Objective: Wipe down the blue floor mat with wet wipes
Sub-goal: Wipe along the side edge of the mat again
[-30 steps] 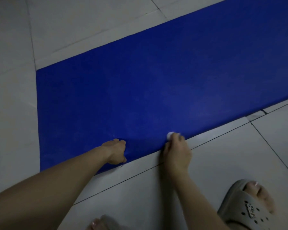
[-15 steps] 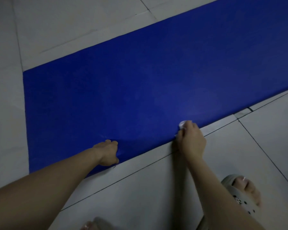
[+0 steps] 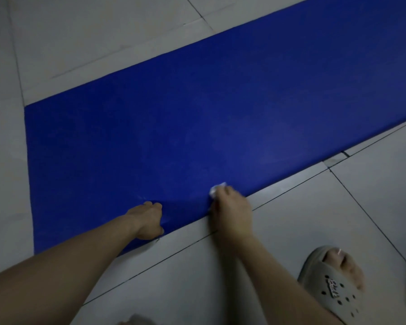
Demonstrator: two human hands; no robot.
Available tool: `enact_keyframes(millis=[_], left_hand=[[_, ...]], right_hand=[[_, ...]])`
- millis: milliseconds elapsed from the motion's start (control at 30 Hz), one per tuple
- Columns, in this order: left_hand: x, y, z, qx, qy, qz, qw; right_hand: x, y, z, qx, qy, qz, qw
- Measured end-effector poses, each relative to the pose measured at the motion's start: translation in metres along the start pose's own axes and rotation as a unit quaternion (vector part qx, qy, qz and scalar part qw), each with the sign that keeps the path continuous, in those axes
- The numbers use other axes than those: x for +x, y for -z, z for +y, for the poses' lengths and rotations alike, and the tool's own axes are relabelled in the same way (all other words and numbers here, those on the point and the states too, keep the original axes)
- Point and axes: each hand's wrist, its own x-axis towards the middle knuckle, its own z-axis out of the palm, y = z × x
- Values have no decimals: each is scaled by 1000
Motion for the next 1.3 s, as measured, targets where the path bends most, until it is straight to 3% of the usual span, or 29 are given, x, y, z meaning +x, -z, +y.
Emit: enact_keyframes(millis=[100,200,267,367,467,533,667,833,933,1033,1167,1300], left_hand=[[-1,-1,-2,-5,-15,14,1000],[-6,-5,-5,-10,-26,31,999],[-7,-6,-5,-10,-27,36,999],[-8,0,-1,-4,-18,18,1000],[-10,12,11,50,7,-2,999],[-12,20,23,121,5,18,992],[-11,32,63,121,-63,137,981],[10,30,117,74,-123,235,961],[19,34,131,150,-110,252,950],[22,34,134,236,-160,260,923],[13,40,128,189,-191,249,930],[-10,48,101,157,-187,190,951]], right_hand=[[28,32,63,-80,-130,58,987],[35,43,81,-68,-229,91,967],[24,33,56,-28,-213,78,974],[-9,-3,-9,65,-92,-5,994],[-27,-30,-45,64,27,-51,996],[-17,-23,-35,39,48,-55,997],[15,18,29,-13,-96,5,995],[50,55,102,-16,-272,97,957],[48,45,92,56,-282,131,949],[40,39,81,89,-274,138,948],[40,43,74,120,-276,131,945],[29,33,50,119,-229,94,962]])
